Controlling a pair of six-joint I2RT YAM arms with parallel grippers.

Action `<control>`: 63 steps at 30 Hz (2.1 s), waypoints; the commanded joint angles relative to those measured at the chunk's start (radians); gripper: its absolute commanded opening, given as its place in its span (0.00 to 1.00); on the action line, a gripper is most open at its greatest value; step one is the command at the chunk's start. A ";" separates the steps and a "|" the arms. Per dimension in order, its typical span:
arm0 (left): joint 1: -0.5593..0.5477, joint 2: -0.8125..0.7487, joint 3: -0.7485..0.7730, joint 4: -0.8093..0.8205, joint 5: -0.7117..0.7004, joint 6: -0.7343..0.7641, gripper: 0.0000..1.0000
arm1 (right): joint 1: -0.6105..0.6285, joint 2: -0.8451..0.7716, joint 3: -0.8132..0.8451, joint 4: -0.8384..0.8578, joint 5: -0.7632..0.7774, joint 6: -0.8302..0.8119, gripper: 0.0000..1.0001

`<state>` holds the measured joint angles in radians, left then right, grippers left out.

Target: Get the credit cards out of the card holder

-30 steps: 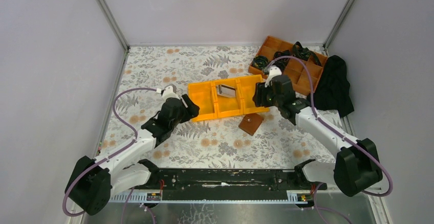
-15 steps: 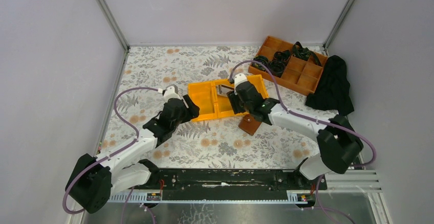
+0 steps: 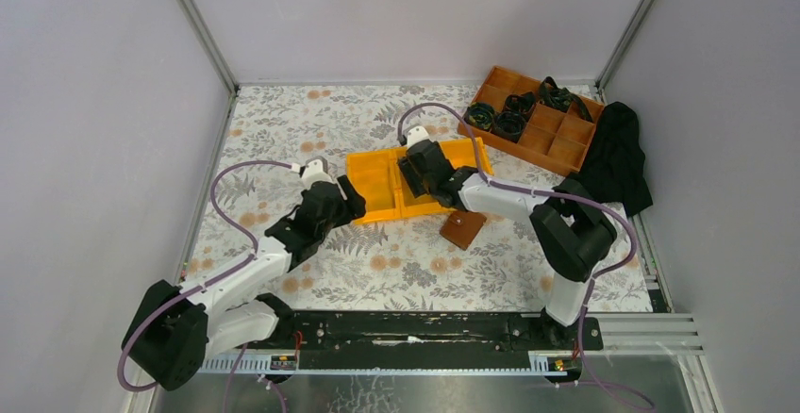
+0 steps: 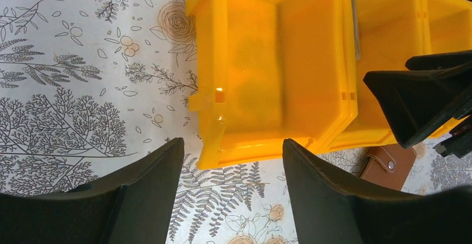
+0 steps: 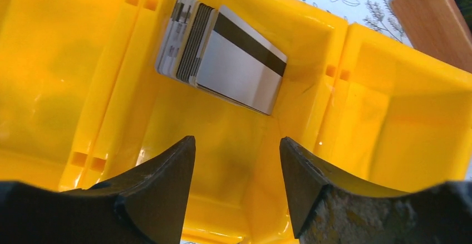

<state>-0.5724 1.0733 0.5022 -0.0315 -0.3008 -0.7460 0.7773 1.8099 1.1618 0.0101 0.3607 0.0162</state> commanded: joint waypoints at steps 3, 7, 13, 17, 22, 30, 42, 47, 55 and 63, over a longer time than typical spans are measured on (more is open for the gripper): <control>-0.008 -0.036 -0.023 0.062 0.001 0.059 0.73 | 0.008 -0.196 -0.096 0.151 0.092 0.027 0.63; -0.037 -0.122 -0.058 0.126 0.009 0.081 0.73 | 0.008 -0.354 -0.214 0.153 0.297 0.120 0.46; -0.151 -0.145 -0.058 0.195 0.012 0.110 0.73 | 0.008 -0.543 -0.405 0.064 0.338 0.266 0.18; -0.252 -0.040 0.001 0.204 0.006 0.141 0.74 | 0.008 -0.649 -0.539 0.052 0.275 0.349 0.00; -0.328 0.109 0.031 0.275 0.042 0.147 0.75 | 0.008 -0.674 -0.629 0.075 0.166 0.395 0.00; -0.363 0.180 0.058 0.272 0.046 0.151 0.75 | 0.008 -0.564 -0.645 0.167 0.020 0.427 0.00; -0.363 0.176 0.054 0.185 -0.069 0.105 0.76 | 0.020 -0.492 -0.766 0.300 -0.088 0.545 0.00; -0.364 0.273 0.125 0.145 -0.022 0.111 0.75 | 0.031 -0.560 -0.813 0.272 -0.094 0.566 0.00; -0.354 0.410 0.222 0.145 0.045 0.108 0.76 | 0.031 -0.673 -0.857 0.206 -0.074 0.567 0.00; -0.268 0.558 0.314 0.142 0.119 0.092 0.77 | 0.032 -0.714 -0.891 0.182 -0.051 0.570 0.00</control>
<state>-0.8730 1.5875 0.7746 0.1051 -0.2150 -0.6430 0.7990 1.1015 0.2840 0.2268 0.2863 0.5755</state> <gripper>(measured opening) 0.767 0.011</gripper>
